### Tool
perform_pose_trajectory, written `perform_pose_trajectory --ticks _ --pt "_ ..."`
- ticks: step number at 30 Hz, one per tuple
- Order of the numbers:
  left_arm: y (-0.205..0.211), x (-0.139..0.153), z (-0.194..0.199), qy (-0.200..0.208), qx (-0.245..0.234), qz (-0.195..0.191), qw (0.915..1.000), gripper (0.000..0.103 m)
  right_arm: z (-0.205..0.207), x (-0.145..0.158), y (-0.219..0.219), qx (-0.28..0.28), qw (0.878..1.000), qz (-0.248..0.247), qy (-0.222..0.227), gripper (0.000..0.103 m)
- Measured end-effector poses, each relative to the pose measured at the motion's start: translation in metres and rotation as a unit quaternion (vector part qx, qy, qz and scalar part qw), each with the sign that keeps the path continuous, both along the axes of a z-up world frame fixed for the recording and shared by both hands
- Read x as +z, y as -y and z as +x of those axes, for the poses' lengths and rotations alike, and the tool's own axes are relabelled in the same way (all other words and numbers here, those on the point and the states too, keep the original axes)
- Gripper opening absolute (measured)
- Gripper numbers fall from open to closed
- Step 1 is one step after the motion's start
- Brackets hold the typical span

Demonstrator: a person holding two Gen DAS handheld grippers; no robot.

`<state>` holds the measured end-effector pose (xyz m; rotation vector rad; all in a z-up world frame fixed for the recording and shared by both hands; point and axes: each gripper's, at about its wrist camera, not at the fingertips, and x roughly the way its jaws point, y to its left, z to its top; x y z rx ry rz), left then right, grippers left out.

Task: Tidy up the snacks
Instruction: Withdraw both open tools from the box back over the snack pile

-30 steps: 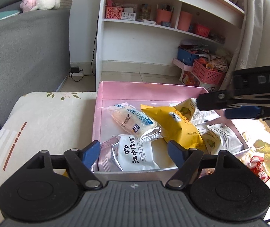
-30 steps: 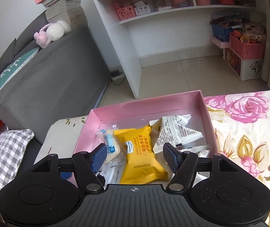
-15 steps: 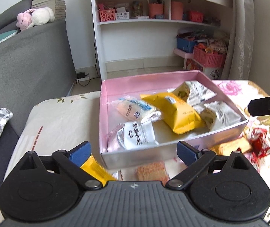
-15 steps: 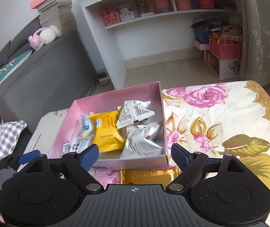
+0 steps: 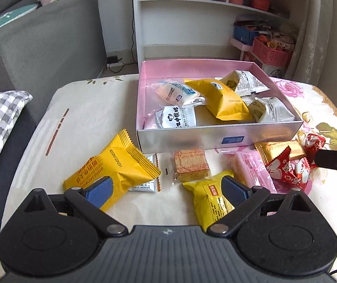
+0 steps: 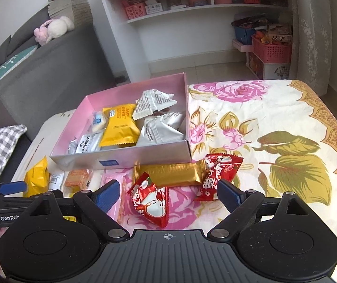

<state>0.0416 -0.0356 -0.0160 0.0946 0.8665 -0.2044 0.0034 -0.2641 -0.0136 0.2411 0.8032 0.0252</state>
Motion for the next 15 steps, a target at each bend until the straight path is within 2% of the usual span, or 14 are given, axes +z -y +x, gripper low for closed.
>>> perform_pose_trajectory --ticks 3,5,11,15 --pt "0.003 -0.002 -0.001 -0.006 0.006 -0.01 0.9999 0.097 0.0 -0.003 0.001 -0.004 1.0 -0.009 -0.011 0.092" --pt "0.008 -0.005 0.0 -0.017 -0.001 -0.013 0.9998 0.087 0.001 -0.005 0.002 -0.013 1.0 -0.012 -0.02 0.092" --pt "0.025 -0.018 0.002 -0.047 -0.02 -0.017 0.9985 0.067 0.004 -0.011 0.007 -0.023 0.999 0.003 -0.041 0.092" --pt "0.033 -0.022 0.001 -0.055 -0.031 -0.017 0.9979 0.064 0.005 -0.014 0.004 -0.019 0.999 0.0 -0.047 0.092"
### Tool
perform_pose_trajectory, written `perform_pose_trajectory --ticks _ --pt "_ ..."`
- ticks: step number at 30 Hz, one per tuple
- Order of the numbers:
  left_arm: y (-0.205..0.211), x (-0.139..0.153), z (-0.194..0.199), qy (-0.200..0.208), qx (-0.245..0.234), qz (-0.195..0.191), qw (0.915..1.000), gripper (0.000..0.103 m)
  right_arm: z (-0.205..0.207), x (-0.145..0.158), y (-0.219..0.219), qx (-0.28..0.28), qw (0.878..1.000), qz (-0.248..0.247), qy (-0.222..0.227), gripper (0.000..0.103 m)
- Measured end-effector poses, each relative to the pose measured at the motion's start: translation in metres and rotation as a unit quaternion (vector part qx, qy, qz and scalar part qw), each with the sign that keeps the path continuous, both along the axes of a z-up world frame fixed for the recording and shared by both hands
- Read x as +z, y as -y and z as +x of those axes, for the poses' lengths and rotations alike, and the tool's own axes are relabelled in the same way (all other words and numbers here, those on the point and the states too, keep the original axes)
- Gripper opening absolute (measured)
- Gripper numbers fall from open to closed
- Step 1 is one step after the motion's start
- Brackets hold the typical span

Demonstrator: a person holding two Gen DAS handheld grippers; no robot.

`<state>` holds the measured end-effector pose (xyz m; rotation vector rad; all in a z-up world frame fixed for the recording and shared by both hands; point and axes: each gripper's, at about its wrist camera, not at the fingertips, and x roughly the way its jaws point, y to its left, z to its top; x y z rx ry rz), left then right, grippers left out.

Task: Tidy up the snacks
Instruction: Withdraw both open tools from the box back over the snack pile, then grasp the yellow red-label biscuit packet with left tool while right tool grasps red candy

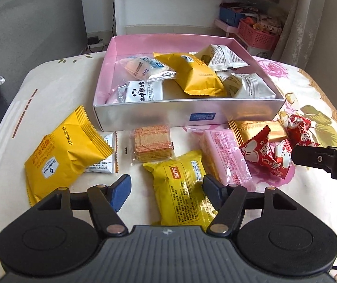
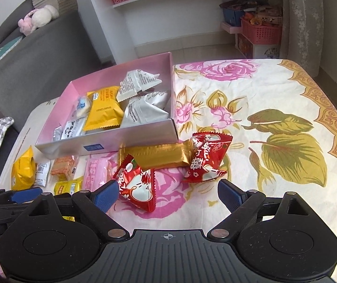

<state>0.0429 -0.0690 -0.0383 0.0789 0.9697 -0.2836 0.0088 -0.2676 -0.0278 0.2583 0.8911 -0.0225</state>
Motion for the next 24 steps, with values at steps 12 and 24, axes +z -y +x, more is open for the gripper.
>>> perform_pose_trajectory --ticks 12,24 --pt "0.002 -0.009 -0.005 -0.01 -0.029 0.016 0.9994 0.052 0.009 -0.016 -0.015 0.025 1.0 -0.001 -0.009 0.092" --pt "-0.028 -0.01 -0.02 0.035 -0.08 -0.003 0.9962 0.05 0.01 -0.027 -0.04 0.102 0.991 -0.063 0.058 0.09"
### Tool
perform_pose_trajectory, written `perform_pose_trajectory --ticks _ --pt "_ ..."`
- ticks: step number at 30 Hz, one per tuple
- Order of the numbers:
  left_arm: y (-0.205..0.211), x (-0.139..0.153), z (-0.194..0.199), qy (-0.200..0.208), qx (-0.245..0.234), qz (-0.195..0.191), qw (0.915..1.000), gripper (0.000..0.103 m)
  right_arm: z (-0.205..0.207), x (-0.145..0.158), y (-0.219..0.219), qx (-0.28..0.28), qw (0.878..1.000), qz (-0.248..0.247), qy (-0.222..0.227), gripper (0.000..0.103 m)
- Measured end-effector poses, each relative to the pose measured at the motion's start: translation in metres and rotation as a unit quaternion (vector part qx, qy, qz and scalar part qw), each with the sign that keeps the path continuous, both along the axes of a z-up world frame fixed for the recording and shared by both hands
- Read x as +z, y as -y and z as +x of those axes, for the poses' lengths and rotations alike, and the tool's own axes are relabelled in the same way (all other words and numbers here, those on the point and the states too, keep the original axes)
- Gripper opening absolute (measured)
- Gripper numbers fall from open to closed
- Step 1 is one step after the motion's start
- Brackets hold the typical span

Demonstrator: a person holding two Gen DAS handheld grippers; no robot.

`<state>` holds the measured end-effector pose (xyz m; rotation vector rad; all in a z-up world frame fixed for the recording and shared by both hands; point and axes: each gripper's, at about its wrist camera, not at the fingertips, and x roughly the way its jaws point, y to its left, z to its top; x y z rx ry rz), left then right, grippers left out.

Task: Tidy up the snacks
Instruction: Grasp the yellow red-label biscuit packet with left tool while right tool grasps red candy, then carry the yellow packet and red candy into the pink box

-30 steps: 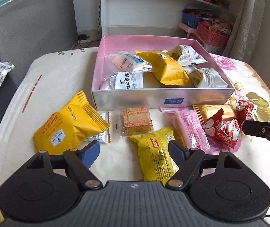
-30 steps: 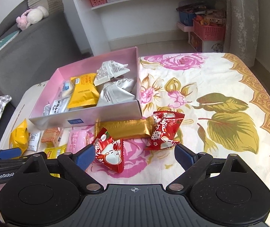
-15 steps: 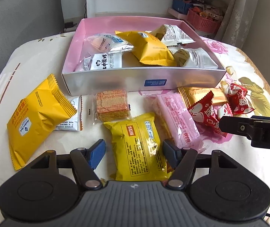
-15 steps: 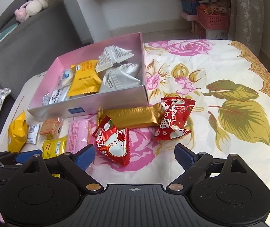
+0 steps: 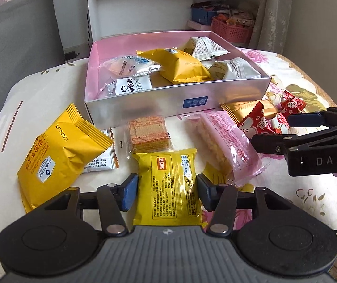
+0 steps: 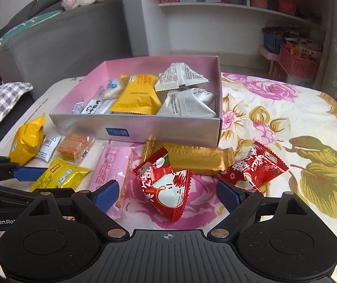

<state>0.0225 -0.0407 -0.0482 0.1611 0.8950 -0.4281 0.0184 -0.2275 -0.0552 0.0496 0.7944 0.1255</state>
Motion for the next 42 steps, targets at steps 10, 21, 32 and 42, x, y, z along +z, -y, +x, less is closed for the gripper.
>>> perform_pose_trajectory --ticks 10,21,32,42 --pt "0.001 0.001 -0.002 -0.011 -0.013 -0.01 0.9998 0.051 0.003 -0.006 -0.009 0.021 1.0 -0.022 -0.008 0.042" --pt "-0.002 0.009 0.0 -0.027 0.006 -0.028 0.9992 0.046 -0.001 0.011 -0.01 0.03 1.0 -0.005 -0.008 0.031" --pt "-0.009 0.035 0.007 -0.014 0.025 -0.067 0.9973 0.046 -0.002 0.035 -0.007 0.021 0.999 0.027 0.012 0.031" --pt "-0.019 0.053 0.032 0.011 0.073 -0.108 0.9914 0.046 0.02 0.052 -0.001 -0.011 0.997 0.07 0.035 0.031"
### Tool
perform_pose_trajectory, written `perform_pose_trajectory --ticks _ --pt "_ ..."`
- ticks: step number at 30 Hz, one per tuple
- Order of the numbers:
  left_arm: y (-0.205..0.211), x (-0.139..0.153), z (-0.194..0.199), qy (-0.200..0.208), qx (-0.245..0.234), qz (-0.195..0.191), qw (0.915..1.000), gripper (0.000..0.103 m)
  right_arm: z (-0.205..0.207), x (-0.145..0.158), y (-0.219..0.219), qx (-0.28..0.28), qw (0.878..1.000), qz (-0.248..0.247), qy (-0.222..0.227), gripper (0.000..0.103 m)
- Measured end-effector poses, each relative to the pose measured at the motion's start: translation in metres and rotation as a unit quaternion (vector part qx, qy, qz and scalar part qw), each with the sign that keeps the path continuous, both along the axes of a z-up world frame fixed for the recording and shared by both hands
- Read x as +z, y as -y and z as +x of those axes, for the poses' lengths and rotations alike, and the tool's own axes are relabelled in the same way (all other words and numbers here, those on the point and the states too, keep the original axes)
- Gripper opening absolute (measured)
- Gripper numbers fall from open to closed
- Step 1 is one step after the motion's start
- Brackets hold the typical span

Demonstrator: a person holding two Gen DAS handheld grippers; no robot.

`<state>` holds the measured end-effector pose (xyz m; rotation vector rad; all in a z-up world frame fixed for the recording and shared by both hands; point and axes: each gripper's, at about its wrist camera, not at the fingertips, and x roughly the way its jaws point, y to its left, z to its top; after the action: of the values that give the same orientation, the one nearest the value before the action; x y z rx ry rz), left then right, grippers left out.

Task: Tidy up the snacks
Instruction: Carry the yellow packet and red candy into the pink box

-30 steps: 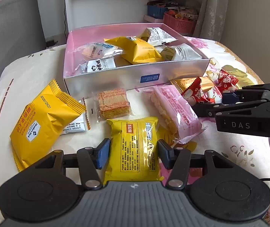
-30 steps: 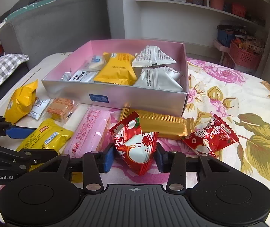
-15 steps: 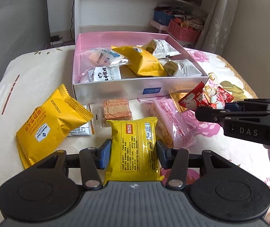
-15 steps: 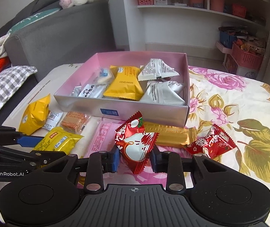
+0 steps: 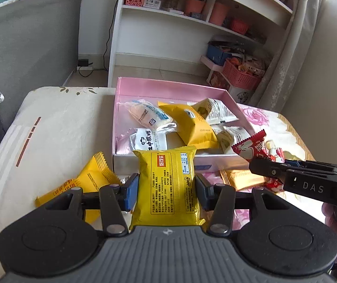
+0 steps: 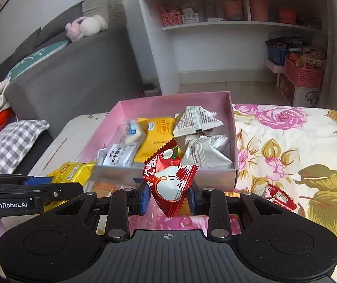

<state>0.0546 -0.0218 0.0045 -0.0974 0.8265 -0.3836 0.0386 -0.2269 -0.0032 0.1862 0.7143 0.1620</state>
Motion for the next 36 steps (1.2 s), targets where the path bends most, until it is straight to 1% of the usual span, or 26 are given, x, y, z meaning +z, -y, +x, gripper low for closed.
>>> perform_pose_trajectory --ticks 3,6,11,17,22,25,28,32,34,36 --pt "0.002 0.004 0.009 0.005 0.007 -0.011 0.9999 0.046 0.011 0.001 0.001 -0.008 1.0 0.012 0.0 0.031" --pt "0.01 0.006 0.022 0.007 0.0 -0.01 0.9999 0.046 0.022 0.0 0.002 -0.014 1.0 0.025 -0.001 0.031" --pt "0.028 0.0 0.051 -0.002 -0.024 0.013 0.9996 0.046 0.042 -0.008 0.004 -0.012 0.999 0.046 -0.021 0.031" --pt "0.049 -0.019 0.081 -0.027 -0.037 0.039 0.9982 0.046 0.06 -0.017 0.012 -0.006 0.997 0.065 -0.038 0.031" --pt "0.05 -0.026 0.094 -0.023 -0.035 0.04 0.9983 0.046 0.071 -0.02 0.02 -0.002 0.996 0.088 -0.034 0.031" --pt "0.048 -0.037 0.102 -0.034 -0.023 0.055 0.9976 0.045 0.076 -0.022 0.024 -0.001 0.995 0.1 -0.031 0.031" --pt "0.043 -0.039 0.108 -0.022 -0.014 0.044 0.9987 0.045 0.08 -0.023 0.023 0.008 0.994 0.105 -0.029 0.031" --pt "0.036 -0.038 0.117 -0.015 0.013 0.036 0.9992 0.045 0.082 -0.024 0.016 0.035 0.994 0.1 -0.027 0.031" --pt "0.033 -0.036 0.119 -0.013 0.029 0.023 0.9992 0.045 0.083 -0.024 0.011 0.05 0.993 0.104 -0.027 0.031" --pt "0.029 -0.036 0.118 -0.013 0.035 0.012 0.9992 0.045 0.082 -0.024 0.007 0.066 0.992 0.105 -0.025 0.031"
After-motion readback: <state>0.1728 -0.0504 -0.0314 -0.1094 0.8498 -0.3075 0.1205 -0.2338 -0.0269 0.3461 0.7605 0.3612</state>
